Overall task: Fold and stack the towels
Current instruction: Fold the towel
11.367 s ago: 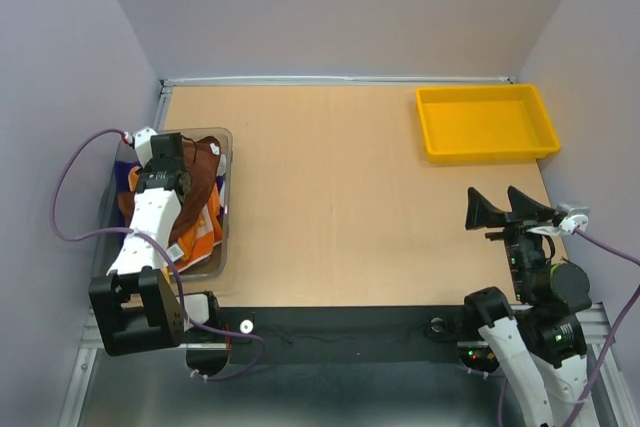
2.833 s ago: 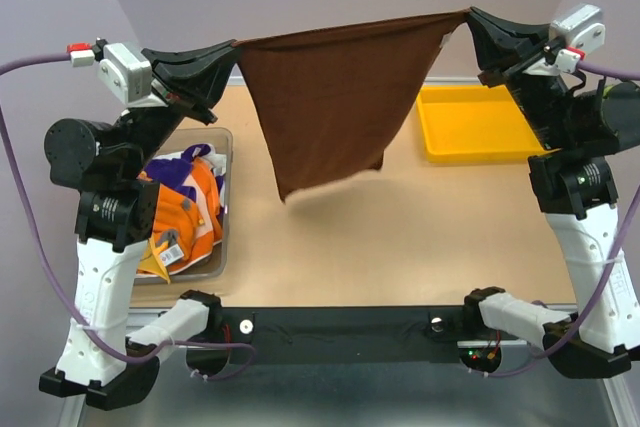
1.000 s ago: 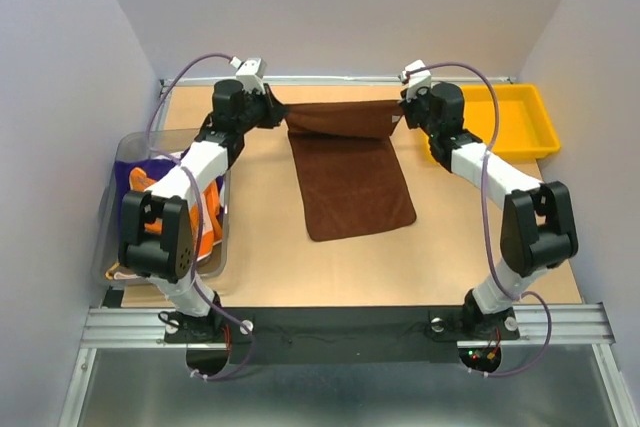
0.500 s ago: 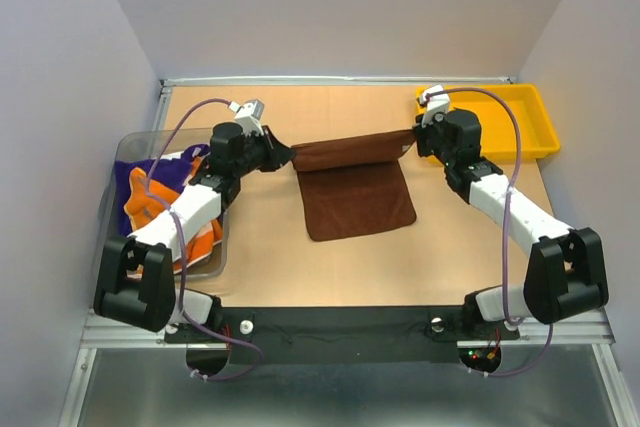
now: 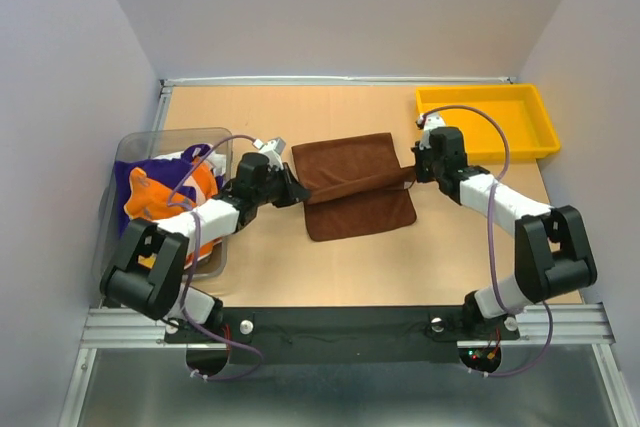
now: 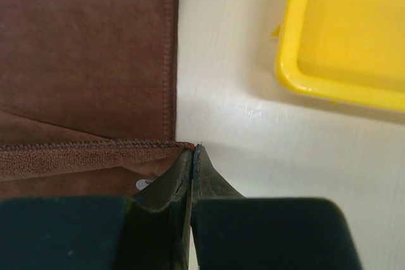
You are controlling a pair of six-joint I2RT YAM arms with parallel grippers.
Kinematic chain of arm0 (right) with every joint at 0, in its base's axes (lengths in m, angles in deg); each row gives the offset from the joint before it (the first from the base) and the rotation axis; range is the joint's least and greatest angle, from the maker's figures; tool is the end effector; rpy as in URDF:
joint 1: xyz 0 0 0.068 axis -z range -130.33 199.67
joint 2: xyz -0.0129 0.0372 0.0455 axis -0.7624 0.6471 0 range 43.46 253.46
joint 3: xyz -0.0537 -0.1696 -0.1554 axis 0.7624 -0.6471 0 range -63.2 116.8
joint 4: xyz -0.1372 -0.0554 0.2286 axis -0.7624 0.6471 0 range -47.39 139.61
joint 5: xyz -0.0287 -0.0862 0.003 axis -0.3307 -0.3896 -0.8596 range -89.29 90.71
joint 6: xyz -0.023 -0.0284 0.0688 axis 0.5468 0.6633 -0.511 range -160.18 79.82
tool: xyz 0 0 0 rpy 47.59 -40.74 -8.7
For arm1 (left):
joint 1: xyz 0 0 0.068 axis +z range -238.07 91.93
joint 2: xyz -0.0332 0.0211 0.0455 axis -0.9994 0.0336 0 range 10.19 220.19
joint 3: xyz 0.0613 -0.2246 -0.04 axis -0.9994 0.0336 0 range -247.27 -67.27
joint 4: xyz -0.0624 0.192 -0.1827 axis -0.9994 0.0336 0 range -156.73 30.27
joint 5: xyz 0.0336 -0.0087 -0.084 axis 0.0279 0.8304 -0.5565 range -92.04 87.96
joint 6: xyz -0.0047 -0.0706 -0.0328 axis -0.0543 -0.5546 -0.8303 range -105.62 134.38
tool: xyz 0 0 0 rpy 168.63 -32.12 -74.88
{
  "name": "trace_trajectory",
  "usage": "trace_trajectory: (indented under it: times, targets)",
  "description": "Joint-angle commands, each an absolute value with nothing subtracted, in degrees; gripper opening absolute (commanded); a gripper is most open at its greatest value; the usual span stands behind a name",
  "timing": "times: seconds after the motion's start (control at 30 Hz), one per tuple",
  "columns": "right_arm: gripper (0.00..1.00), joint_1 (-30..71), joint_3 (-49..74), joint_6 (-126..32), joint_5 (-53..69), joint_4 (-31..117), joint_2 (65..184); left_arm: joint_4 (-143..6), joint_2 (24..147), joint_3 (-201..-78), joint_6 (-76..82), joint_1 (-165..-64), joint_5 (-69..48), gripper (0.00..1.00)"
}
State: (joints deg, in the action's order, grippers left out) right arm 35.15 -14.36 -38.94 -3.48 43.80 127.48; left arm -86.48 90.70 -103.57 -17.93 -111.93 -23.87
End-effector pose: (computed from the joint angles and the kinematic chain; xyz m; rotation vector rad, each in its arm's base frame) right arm 0.3437 0.0840 0.1562 -0.2620 2.1885 0.0488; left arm 0.2937 -0.1570 0.1443 0.1048 2.1081 -0.9910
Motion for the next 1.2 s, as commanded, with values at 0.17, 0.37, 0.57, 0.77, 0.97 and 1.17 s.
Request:
trace_trajectory:
  times: [0.17, 0.37, 0.57, 0.77, 0.97, 1.17]
  targets:
    - [0.01, 36.1, -11.7, -39.9, -2.6, 48.7, 133.9, -90.4, 97.6, -102.0, -21.9, -114.3, -16.7, 0.00]
    - [0.00, 36.1, -8.7, -42.2, 5.6, 55.2, 138.5, -84.5, 101.0, -105.1, -19.9, -111.2, -11.7, 0.00]
    - [0.00, 36.0, -7.4, -44.2, 12.5, 56.7, 140.1, -79.7, 102.0, -111.0, -15.8, -106.9, -8.7, 0.00]
    - [0.00, 36.0, -5.0, -44.1, 14.2, 56.9, 137.6, -77.3, 101.4, -116.4, -12.3, -106.4, -9.0, 0.00]
    - [0.00, 36.0, 0.7, -40.7, 10.6, 56.9, 134.2, -74.7, 96.7, -121.1, -8.5, -106.4, -8.6, 0.00]
    - [0.01, 36.0, 11.8, -35.1, 5.2, 56.5, 134.6, -72.9, 95.2, -132.0, -2.8, -105.3, -7.1, 0.00]
